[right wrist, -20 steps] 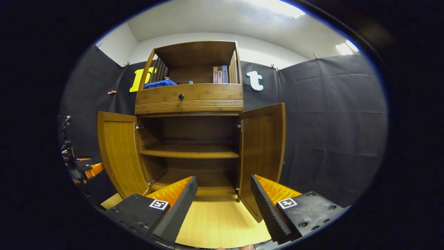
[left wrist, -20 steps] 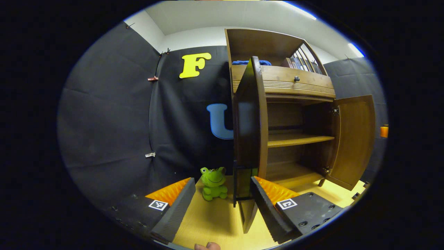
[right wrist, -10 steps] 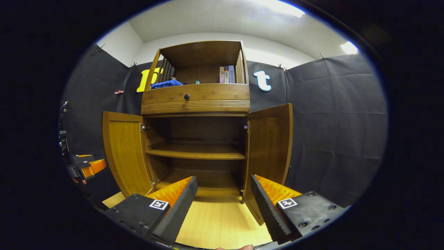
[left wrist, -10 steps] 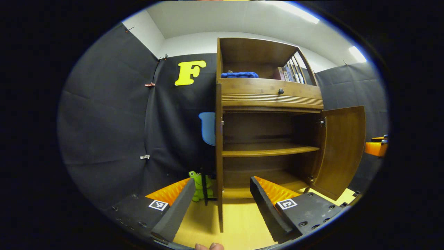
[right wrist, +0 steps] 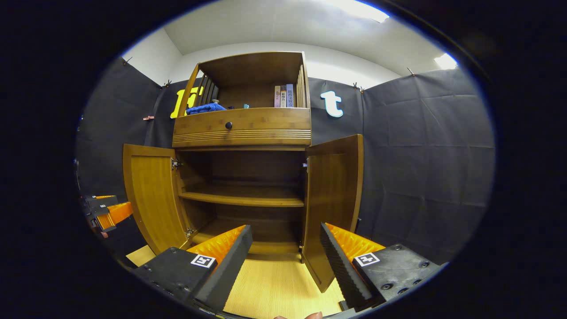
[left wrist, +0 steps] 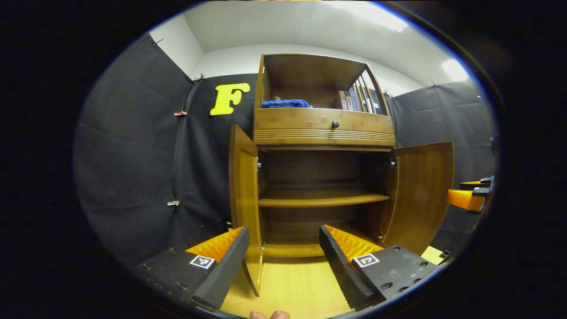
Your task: Open the right door of the double-door shoe cabinet with the right hand, and open the left door with the left hand.
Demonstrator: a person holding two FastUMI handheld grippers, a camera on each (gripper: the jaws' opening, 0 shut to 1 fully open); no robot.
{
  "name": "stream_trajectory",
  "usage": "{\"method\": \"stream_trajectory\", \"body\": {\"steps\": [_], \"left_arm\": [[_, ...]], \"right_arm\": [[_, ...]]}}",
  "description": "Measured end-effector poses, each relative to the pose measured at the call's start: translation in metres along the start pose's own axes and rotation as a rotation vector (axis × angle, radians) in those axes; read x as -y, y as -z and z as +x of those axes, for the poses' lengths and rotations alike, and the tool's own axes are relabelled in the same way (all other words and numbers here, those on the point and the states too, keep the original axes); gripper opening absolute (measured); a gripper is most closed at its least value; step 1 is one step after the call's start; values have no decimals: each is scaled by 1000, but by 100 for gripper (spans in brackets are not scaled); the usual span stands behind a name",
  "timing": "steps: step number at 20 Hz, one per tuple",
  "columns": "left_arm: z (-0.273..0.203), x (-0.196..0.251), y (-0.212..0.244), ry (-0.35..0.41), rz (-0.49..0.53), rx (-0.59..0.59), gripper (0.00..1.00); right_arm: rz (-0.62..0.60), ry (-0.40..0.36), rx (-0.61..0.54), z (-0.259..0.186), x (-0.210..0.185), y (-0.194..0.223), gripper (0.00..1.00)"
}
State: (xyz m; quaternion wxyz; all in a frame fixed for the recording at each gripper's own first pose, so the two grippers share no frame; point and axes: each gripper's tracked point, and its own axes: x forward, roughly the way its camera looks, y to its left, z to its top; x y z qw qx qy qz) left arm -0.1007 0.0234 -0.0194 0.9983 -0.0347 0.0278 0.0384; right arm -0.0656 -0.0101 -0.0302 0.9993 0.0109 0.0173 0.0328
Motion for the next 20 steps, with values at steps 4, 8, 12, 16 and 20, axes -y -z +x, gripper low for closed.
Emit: {"method": "stream_trajectory", "body": {"steps": [4, 8, 12, 16, 20], "left_arm": [[-5, 13, -13, -17, -30, 31, 99], [-6, 25, -12, -23, -14, 27, 99], [-5, 32, -12, -32, 7, 24, 99], [-1, 43, -13, -27, 10, 27, 99], [2, 57, -15, -17, 28, 30, 99]], "right_arm": [[-27, -27, 6, -2, -1, 1, 100], [-27, -24, 19, 3, 2, -2, 96], [-49, -27, 23, 4, 0, 1, 98], [-37, -50, 27, 0, -4, -2, 98], [-42, -56, 41, -3, -2, -7, 96]]}}
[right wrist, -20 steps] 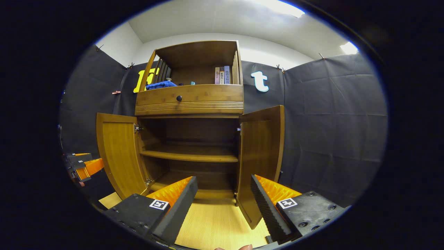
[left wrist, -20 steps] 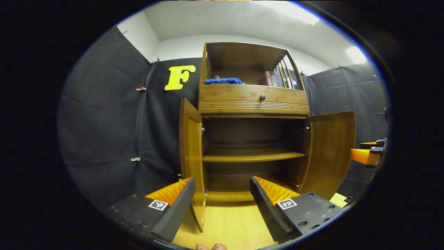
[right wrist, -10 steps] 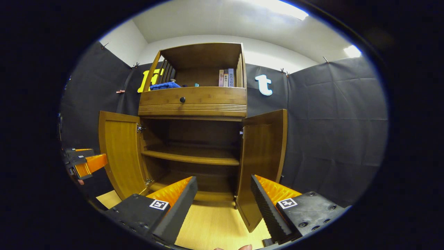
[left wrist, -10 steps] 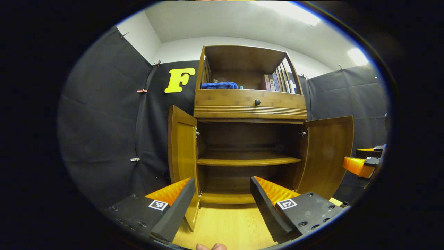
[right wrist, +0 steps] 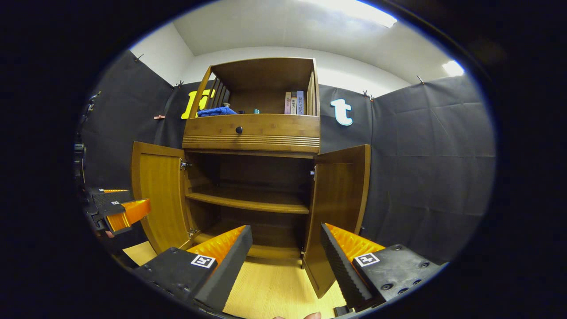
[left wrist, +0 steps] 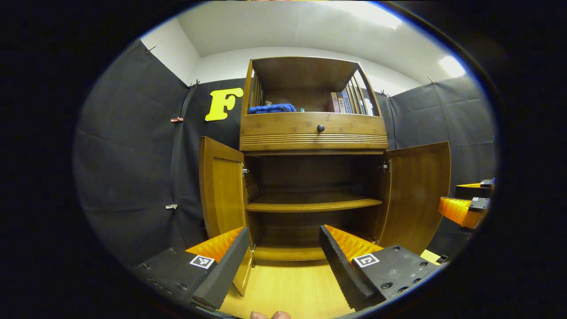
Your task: Open the right door of the double-door shoe cabinet with the right hand, and open the left door with the left hand.
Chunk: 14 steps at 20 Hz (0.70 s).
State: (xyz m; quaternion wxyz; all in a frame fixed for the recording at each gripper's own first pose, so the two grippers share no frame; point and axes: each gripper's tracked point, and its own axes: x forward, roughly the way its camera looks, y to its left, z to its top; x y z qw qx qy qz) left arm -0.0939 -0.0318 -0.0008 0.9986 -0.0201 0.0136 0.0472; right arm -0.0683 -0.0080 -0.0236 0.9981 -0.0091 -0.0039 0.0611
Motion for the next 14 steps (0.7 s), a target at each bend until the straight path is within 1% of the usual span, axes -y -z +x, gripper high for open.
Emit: {"method": "stream_trajectory", "body": {"steps": [3, 4, 7, 10, 13, 14], "left_arm": [[0, 6, -5, 5, 3, 9, 99], [0, 8, -6, 10, 5, 11, 99], [0, 13, -7, 20, 14, 14, 99], [2, 13, -8, 24, 18, 16, 99], [3, 12, -7, 23, 23, 16, 99], [5, 11, -7, 23, 22, 17, 99]], "right_arm": [[7, 2, 2, -3, 4, -1, 96], [8, 5, 5, -3, 6, -2, 100], [12, 16, 6, -3, 12, -2, 98], [14, 21, 8, -2, 13, -3, 97], [12, 22, 7, -2, 13, -3, 99], [13, 22, 6, -2, 13, -2, 97]]}}
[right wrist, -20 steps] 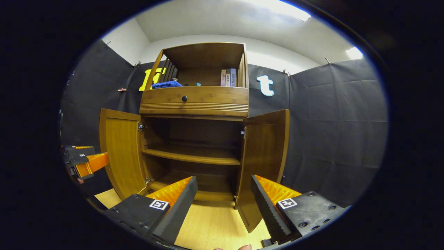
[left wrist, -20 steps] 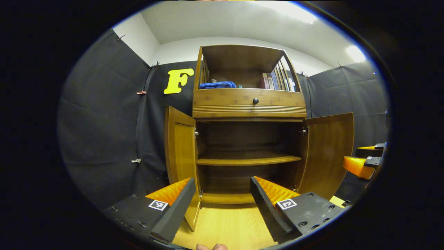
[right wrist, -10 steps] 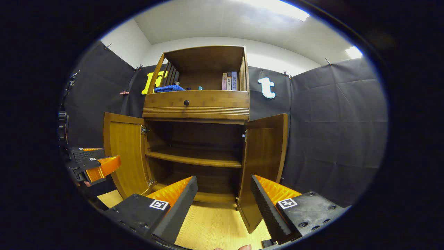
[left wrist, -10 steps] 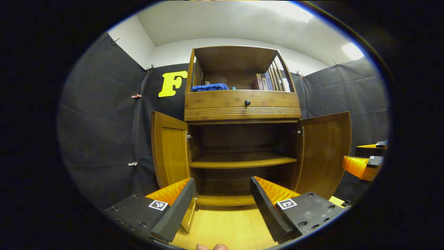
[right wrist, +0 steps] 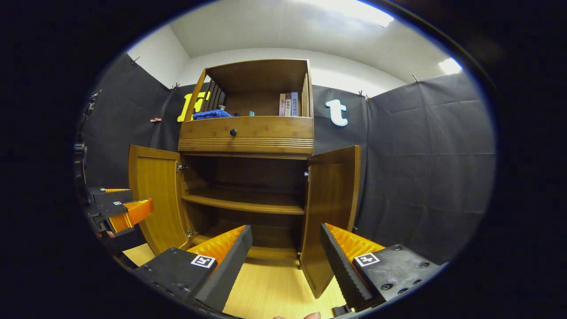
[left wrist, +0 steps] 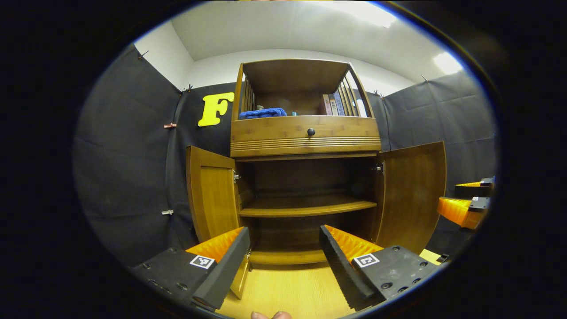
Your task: Open the right door of the double-door shoe cabinet with the right hand, and open the left door with the left hand.
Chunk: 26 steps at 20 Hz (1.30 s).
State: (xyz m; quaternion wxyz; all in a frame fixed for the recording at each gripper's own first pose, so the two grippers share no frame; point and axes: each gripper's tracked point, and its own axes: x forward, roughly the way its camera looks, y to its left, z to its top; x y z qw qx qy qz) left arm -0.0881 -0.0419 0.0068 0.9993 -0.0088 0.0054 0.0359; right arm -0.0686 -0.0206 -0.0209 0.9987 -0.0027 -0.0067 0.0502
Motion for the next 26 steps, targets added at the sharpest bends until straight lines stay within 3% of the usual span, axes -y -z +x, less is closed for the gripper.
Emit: {"method": "stream_trajectory", "body": {"steps": [26], "left_arm": [[-1, -1, 0, 10, 7, 0, 98]], "right_arm": [[-19, -4, 9, -4, -8, -3, 98]]}}
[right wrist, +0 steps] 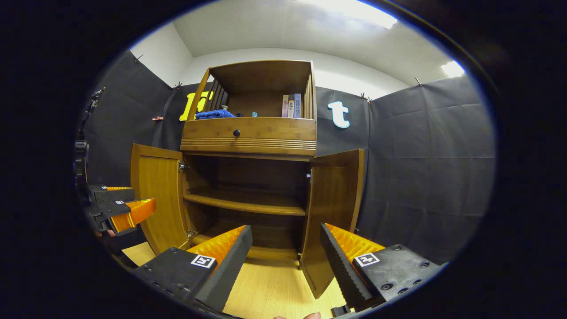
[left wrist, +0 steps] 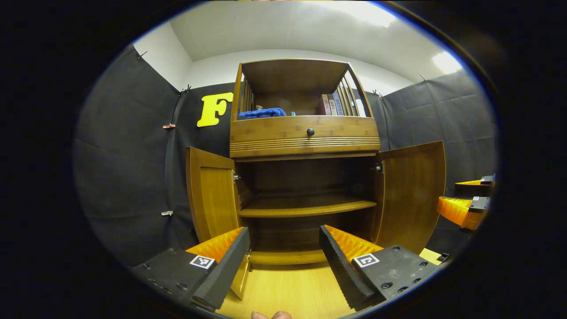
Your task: Open the right door of the double-door shoe cabinet with the right hand, and open the left door with the left hand.
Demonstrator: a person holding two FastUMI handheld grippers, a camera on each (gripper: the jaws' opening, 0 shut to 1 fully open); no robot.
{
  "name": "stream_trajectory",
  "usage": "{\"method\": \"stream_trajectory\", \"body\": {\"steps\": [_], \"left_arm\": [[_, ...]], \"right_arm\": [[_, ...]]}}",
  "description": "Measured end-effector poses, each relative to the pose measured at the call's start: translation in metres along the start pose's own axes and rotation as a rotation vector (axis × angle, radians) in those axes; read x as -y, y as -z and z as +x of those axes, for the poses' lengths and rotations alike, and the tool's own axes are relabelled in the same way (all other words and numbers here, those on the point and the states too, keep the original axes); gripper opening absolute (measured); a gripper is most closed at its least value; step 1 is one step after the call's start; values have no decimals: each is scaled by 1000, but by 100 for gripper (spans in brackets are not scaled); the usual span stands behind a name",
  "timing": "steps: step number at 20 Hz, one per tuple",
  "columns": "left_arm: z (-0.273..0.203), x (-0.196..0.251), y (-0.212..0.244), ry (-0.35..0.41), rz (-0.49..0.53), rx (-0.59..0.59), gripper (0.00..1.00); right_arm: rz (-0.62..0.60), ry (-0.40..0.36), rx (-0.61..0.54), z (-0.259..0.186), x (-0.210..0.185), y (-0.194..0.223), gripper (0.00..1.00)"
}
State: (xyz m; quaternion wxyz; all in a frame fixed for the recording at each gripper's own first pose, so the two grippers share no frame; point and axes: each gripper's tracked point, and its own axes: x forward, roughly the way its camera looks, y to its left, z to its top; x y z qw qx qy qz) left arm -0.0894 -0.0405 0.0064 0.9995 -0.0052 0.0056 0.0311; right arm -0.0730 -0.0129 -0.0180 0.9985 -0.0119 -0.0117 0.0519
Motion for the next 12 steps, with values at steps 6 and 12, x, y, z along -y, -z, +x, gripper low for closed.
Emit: {"method": "stream_trajectory", "body": {"steps": [6, 12], "left_arm": [[1, 1, 0, 2, 2, 1, 99], [4, 0, -2, 5, 3, 7, 99]], "right_arm": [[0, 2, -2, 0, 1, 1, 98], [0, 0, -2, 2, 0, 1, 98]]}}
